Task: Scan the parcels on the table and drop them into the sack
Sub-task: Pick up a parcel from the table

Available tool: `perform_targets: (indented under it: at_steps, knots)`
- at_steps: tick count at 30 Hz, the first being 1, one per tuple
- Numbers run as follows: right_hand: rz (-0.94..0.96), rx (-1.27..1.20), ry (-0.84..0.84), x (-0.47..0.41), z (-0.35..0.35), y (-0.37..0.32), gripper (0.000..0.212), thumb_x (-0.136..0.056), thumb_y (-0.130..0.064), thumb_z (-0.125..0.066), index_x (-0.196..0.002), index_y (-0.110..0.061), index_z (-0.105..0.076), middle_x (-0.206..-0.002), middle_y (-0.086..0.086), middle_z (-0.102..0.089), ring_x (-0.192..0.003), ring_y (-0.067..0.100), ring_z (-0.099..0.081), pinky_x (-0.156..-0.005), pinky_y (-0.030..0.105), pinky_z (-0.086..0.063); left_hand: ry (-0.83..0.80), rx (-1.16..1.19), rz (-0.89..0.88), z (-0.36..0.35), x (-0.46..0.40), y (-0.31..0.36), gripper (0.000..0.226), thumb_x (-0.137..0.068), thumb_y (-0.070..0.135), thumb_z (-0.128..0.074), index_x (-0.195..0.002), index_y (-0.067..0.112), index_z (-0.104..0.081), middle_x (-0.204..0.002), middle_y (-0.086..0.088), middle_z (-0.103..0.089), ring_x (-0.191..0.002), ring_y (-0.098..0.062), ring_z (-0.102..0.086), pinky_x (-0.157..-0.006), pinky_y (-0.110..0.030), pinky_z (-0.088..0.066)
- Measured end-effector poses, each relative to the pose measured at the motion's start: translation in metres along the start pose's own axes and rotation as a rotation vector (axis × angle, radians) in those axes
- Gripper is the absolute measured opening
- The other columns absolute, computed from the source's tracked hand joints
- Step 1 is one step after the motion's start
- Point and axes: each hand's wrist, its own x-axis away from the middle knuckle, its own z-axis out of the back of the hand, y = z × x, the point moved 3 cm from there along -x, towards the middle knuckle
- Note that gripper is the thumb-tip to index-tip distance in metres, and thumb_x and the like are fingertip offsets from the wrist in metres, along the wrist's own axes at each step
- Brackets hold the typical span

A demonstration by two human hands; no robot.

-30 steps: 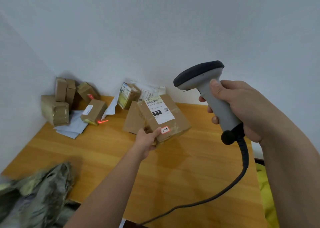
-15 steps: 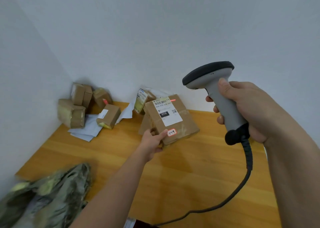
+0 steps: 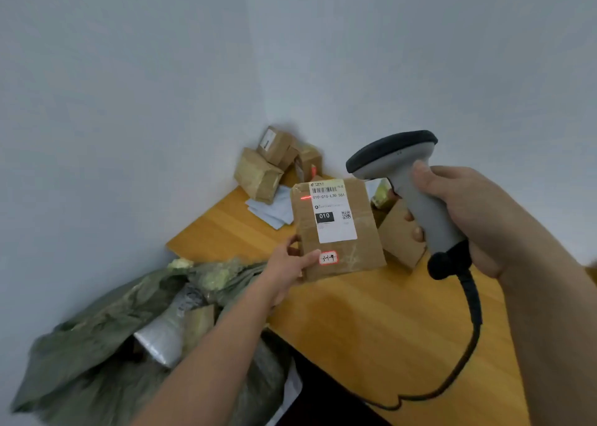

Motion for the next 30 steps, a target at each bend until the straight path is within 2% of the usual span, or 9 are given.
perform_targets:
  at_steps: [6,8,10,12,14,17,23,27,30]
  knots:
    - [0.014,0.082,-0.142,-0.014,-0.108,0.000,0.033,-0.100,-0.040,-0.048,-0.099,-0.011,-0.063,-0.079,0.011,-0.058,-0.060,0.020,-0.054,-0.056,0.032,-0.049,0.228,-0.007,0.004,0.130,0.020,-0.014,0.073,-0.084,0.018,-0.076,-0.146,0.018,-0.037,-0.113,-0.006,-0.063,-0.104,-0.028,-0.066,-0.089,-0.050,-0.056]
    - [0.019,0.099,-0.176,-0.018,-0.136,-0.002,0.033,-0.100,-0.040,-0.049,-0.099,-0.010,-0.063,-0.088,0.017,-0.061,-0.069,0.026,-0.054,-0.065,0.038,-0.049,0.292,0.052,0.025,0.161,0.025,-0.021,0.070,-0.084,0.017,-0.077,-0.143,0.017,-0.040,-0.114,-0.007,-0.064,-0.103,-0.028,-0.067,-0.087,-0.051,-0.056]
    - [0.029,0.111,-0.201,-0.020,-0.155,-0.005,0.034,-0.100,-0.042,-0.050,-0.099,-0.010,-0.063,-0.095,0.020,-0.063,-0.073,0.029,-0.054,-0.069,0.042,-0.048,0.327,0.100,0.033,0.184,0.027,-0.027,0.065,-0.083,0.015,-0.077,-0.139,0.014,-0.044,-0.113,-0.006,-0.067,-0.098,-0.025,-0.069,-0.079,-0.045,-0.059]
    - [0.037,0.105,-0.223,-0.022,-0.171,-0.009,0.036,-0.099,-0.043,-0.050,-0.102,-0.010,-0.063,-0.091,0.019,-0.061,-0.070,0.028,-0.054,-0.067,0.041,-0.048,0.354,0.151,0.037,0.198,0.029,-0.033,0.056,-0.083,0.013,-0.076,-0.131,0.012,-0.047,-0.111,-0.006,-0.068,-0.095,-0.024,-0.069,-0.074,-0.041,-0.058]
    - [0.043,0.104,-0.231,-0.024,-0.182,-0.013,0.036,-0.099,-0.044,-0.050,-0.104,-0.010,-0.063,-0.087,0.016,-0.060,-0.067,0.026,-0.054,-0.063,0.038,-0.049,0.369,0.188,0.043,0.207,0.029,-0.037,0.053,-0.083,0.011,-0.076,-0.128,0.012,-0.048,-0.112,-0.006,-0.068,-0.098,-0.026,-0.069,-0.079,-0.043,-0.058]
    - [0.068,0.117,-0.230,-0.026,-0.192,-0.019,0.036,-0.100,-0.042,-0.048,-0.105,-0.009,-0.062,-0.082,0.015,-0.059,-0.063,0.024,-0.053,-0.056,0.034,-0.048,0.371,0.216,0.044,0.214,0.026,-0.038,0.062,-0.081,0.013,-0.078,-0.134,0.012,-0.047,-0.117,-0.007,-0.068,-0.101,-0.028,-0.069,-0.087,-0.052,-0.056]
    - [0.093,0.139,-0.239,-0.029,-0.202,-0.023,0.038,-0.101,-0.041,-0.047,-0.105,-0.006,-0.062,-0.079,0.013,-0.057,-0.059,0.020,-0.053,-0.050,0.028,-0.047,0.345,0.255,0.065,0.223,0.021,-0.038,0.070,-0.082,0.011,-0.077,-0.141,0.013,-0.039,-0.122,-0.009,-0.065,-0.102,-0.029,-0.068,-0.086,-0.054,-0.056]
    - [0.061,0.097,-0.268,-0.030,-0.210,-0.019,0.034,-0.099,-0.040,-0.049,-0.106,-0.008,-0.061,-0.091,0.017,-0.062,-0.063,0.020,-0.054,-0.053,0.030,-0.048,0.360,0.248,0.069,0.231,0.018,-0.044,0.069,-0.083,0.011,-0.077,-0.142,0.012,-0.040,-0.121,-0.010,-0.065,-0.102,-0.029,-0.068,-0.085,-0.050,-0.057]
    - [0.022,0.036,-0.292,-0.032,-0.216,-0.012,0.032,-0.099,-0.038,-0.051,-0.104,-0.008,-0.062,-0.097,0.015,-0.064,-0.065,0.017,-0.055,-0.053,0.030,-0.049,0.375,0.189,0.083,0.240,0.019,-0.050,0.064,-0.085,0.011,-0.074,-0.141,0.012,-0.042,-0.115,-0.004,-0.065,-0.101,-0.026,-0.068,-0.082,-0.044,-0.058]
